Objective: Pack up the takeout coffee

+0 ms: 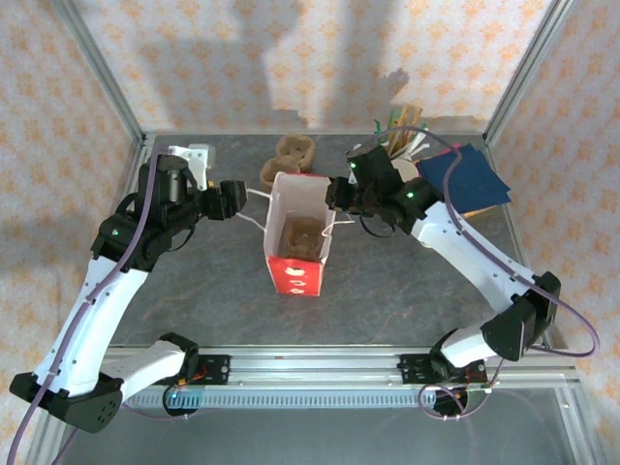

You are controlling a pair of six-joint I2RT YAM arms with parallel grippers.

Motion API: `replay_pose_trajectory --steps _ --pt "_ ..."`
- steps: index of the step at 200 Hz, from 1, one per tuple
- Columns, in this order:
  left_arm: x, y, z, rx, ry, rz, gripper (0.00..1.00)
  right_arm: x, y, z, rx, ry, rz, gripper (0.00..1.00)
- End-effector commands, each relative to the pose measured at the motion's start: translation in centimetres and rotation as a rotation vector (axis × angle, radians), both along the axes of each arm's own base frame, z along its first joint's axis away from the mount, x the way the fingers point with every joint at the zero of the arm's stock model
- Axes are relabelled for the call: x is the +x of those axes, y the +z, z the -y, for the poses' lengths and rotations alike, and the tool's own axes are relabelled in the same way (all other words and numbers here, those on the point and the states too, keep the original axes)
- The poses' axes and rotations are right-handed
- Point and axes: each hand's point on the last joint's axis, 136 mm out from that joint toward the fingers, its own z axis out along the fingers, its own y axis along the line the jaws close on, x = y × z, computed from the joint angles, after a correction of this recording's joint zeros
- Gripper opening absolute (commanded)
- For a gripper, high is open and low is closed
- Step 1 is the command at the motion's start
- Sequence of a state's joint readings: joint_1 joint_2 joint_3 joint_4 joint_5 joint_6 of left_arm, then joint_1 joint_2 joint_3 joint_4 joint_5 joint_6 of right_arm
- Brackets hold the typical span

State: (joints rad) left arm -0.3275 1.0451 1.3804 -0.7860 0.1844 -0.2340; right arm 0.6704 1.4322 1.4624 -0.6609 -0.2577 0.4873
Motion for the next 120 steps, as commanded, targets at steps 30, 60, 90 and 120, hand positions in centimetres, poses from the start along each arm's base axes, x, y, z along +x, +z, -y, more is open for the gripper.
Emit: replay_pose_trajectory --steps 30,60,90,120 --pt "0.6 3.9 -1.8 -0.002 0.100 0.142 0.73 -3.0 5.5 -2.1 0.151 0.220 0.220 0.05" --pt "0.2 4.8 -1.9 -0.017 0.101 0.173 0.74 -5.2 5.8 -2.8 0.185 0.333 0.286 0.05" --pt "0.0 5.3 -2.0 -0.023 0.103 0.191 0.74 -6.9 7.1 -2.8 0.225 0.392 0.377 0.04" --pt "-0.2 5.6 -2.3 -0.026 0.115 0.209 0.74 -8.1 7.3 -2.6 0.243 0.425 0.460 0.04"
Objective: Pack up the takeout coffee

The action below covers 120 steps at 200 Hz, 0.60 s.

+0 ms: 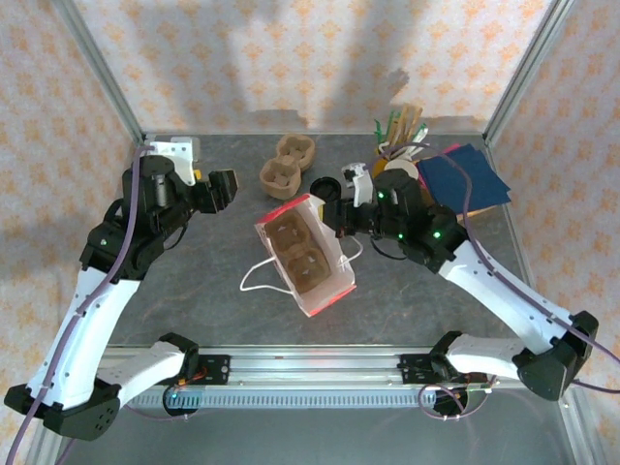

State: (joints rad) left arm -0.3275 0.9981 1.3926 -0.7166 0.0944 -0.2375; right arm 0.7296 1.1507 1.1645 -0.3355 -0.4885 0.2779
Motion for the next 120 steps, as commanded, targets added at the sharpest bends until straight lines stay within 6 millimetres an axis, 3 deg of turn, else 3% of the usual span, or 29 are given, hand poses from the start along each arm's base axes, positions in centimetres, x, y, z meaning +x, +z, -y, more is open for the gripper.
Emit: replay_pose_trajectory --steps 1,36,64,96,120 --pt "-0.2 2.2 -0.6 -0.020 0.032 0.078 0.74 -1.2 3.0 -0.3 0.081 0.059 0.153 0.04" --pt "-0.7 3.0 -0.8 -0.030 0.033 0.111 0.74 -2.4 3.7 -0.4 0.120 0.082 0.185 0.04" --pt "-1.3 4.1 -0.4 -0.055 0.002 0.154 0.74 -1.9 3.8 0.0 0.141 0.028 0.169 0.04" --pt "-1.9 4.8 1.6 -0.099 -0.114 0.165 0.75 0.0 3.4 0.2 0.159 -0.103 0.031 0.02" --pt "-2.1 4.0 3.8 -0.128 -0.230 0.111 0.76 0.8 3.6 0.0 0.187 -0.165 -0.063 0.01"
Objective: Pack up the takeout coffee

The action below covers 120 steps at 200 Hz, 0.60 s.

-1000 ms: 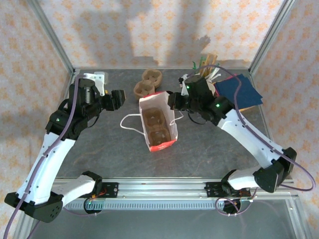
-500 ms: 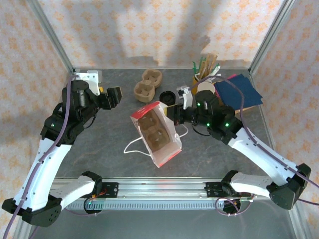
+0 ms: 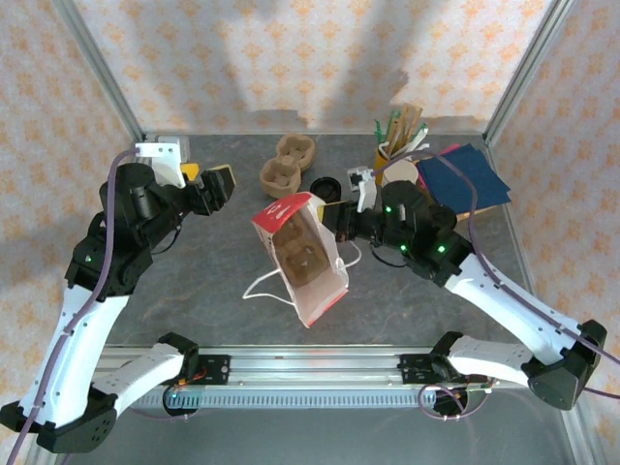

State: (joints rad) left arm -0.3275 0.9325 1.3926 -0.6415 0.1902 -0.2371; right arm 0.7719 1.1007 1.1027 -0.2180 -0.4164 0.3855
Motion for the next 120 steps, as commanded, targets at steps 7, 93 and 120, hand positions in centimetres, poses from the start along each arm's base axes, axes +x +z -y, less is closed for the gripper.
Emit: replay_pose_trajectory --steps 7,93,120 --pt "-0.4 0.1 3.2 -0.052 -0.173 -0.034 0.75 1.4 2.1 0.2 0.095 -0.121 -0.098 0.01" --pt "-2.1 -3.4 10.7 -0.056 -0.383 -0.313 0.66 3.3 -1.6 1.5 0.233 -0.371 -0.410 0.00" --pt "-1.7 -7.0 12.0 0.005 -0.345 -0.442 0.60 3.4 -2.4 1.9 0.265 -0.403 -0.430 0.00"
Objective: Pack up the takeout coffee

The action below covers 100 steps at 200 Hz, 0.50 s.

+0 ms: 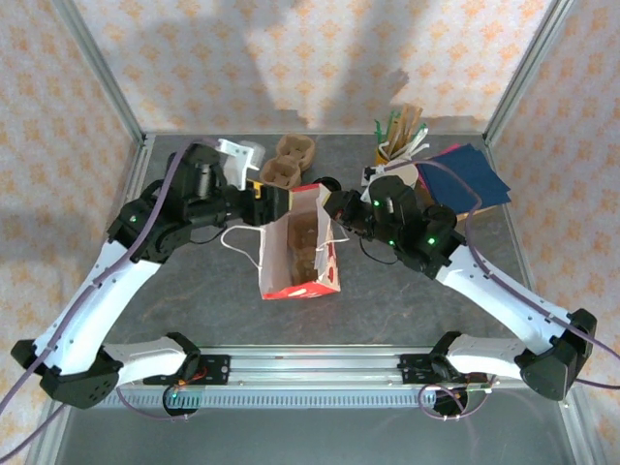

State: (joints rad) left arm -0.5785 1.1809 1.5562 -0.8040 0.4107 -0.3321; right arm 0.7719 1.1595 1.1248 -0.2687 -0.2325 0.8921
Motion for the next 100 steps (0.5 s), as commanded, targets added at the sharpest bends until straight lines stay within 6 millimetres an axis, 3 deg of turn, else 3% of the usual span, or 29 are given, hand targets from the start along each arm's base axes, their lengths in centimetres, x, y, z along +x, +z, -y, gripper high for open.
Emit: replay_pose_trajectory --steps 1,56,100 --pt "0.1 -3.4 0.1 0.086 0.057 -0.125 0.60 0.3 0.0 0.6 0.068 -0.076 -0.027 0.00" --pt "-0.4 -9.2 3.3 0.197 0.034 -0.278 0.44 0.5 -1.9 1.6 0.061 -0.130 -0.061 0.00" --pt "0.6 -14.3 3.6 0.312 0.072 -0.394 0.30 0.5 -2.2 2.4 0.070 -0.149 -0.063 0.00"
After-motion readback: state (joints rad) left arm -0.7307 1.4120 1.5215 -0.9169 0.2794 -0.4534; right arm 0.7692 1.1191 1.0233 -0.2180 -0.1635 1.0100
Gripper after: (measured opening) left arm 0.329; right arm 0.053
